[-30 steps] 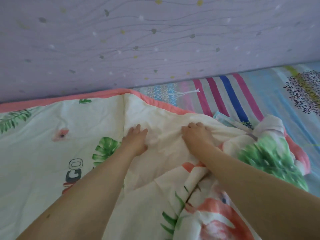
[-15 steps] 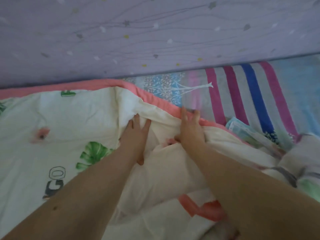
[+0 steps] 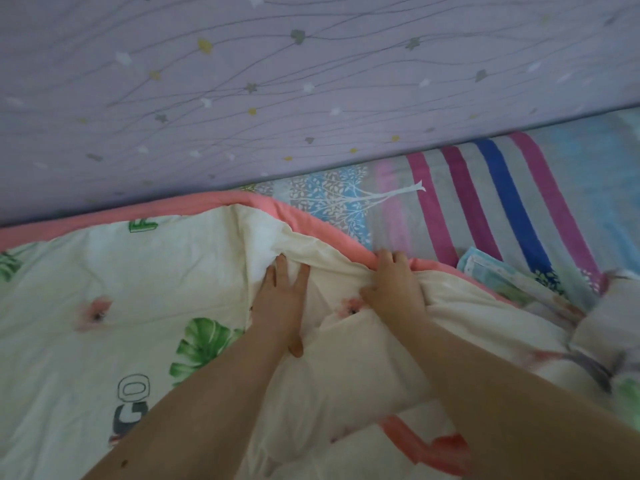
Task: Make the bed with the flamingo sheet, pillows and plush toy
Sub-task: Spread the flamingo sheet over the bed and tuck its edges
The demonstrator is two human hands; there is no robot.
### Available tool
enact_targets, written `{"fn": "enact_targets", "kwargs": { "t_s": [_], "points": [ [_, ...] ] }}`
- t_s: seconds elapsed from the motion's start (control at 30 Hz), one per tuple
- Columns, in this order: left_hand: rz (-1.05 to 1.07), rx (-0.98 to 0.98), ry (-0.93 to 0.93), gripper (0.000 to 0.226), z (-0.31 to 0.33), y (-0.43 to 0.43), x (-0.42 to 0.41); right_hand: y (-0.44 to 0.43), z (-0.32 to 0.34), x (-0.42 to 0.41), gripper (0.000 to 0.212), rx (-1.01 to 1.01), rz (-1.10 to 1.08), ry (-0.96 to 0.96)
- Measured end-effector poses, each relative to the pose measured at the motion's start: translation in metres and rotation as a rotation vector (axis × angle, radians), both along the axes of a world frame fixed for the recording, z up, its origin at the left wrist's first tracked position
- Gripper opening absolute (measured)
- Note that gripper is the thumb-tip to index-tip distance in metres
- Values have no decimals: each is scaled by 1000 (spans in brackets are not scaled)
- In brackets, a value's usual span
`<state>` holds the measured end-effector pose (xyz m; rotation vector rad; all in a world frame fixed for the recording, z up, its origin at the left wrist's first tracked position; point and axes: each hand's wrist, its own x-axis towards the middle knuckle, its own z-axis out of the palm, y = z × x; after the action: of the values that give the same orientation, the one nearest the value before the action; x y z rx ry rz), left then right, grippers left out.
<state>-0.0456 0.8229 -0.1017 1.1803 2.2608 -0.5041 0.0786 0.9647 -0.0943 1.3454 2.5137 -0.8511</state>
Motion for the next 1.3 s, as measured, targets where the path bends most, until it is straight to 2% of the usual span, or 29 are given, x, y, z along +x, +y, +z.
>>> {"fn": "enact_targets", "kwargs": {
  "t_s": [0.07,0.23,0.3,0.37,0.43,0.47,0.57,0.67,0.77,0.83,0.9,0.93,1.0,1.07,1.1,1.17,1.3],
  "points": [
    [-2,2,-11,153,3,2,-3,5,8,5,29,58,-25,9],
    [-4,-39,-89,141,17,2,-7,9,31,28,16,200,-95,-80],
    [55,75,-123,117,26,2,-19,8,41,37,15,201,-90,-122],
    [85,297,-66,81,39,10,-35,9,49,43,18,210,-105,-139],
    [121,491,35,55,51,25,-48,9,55,42,18,194,-195,-62],
    [151,520,37,52,55,34,-53,9,59,39,17,153,-262,4],
    [189,432,-13,41,56,56,-60,8,73,20,21,-72,-518,249],
    [181,419,115,30,48,68,-65,11,88,2,21,-131,-645,421],
    [411,741,111,20,54,87,-76,26,108,-12,17,-149,-716,556],
    [557,997,79,13,62,108,-91,45,119,-25,17,-53,-630,614],
    [586,1032,6,14,60,123,-100,68,115,-39,20,63,-464,534],
    [577,981,-59,17,52,126,-101,78,107,-46,33,116,-372,408],
    [536,780,-276,34,29,128,-98,87,82,-56,77,113,-222,123],
    [372,537,-338,69,8,121,-90,85,54,-58,100,87,-56,-47],
    [260,467,-290,85,-2,120,-89,85,36,-59,103,77,27,-106],
    [164,458,-252,105,-12,119,-89,86,10,-56,104,53,119,-193],
    [215,532,-296,119,-21,119,-94,91,-9,-63,115,84,131,-276]
  ]
}}
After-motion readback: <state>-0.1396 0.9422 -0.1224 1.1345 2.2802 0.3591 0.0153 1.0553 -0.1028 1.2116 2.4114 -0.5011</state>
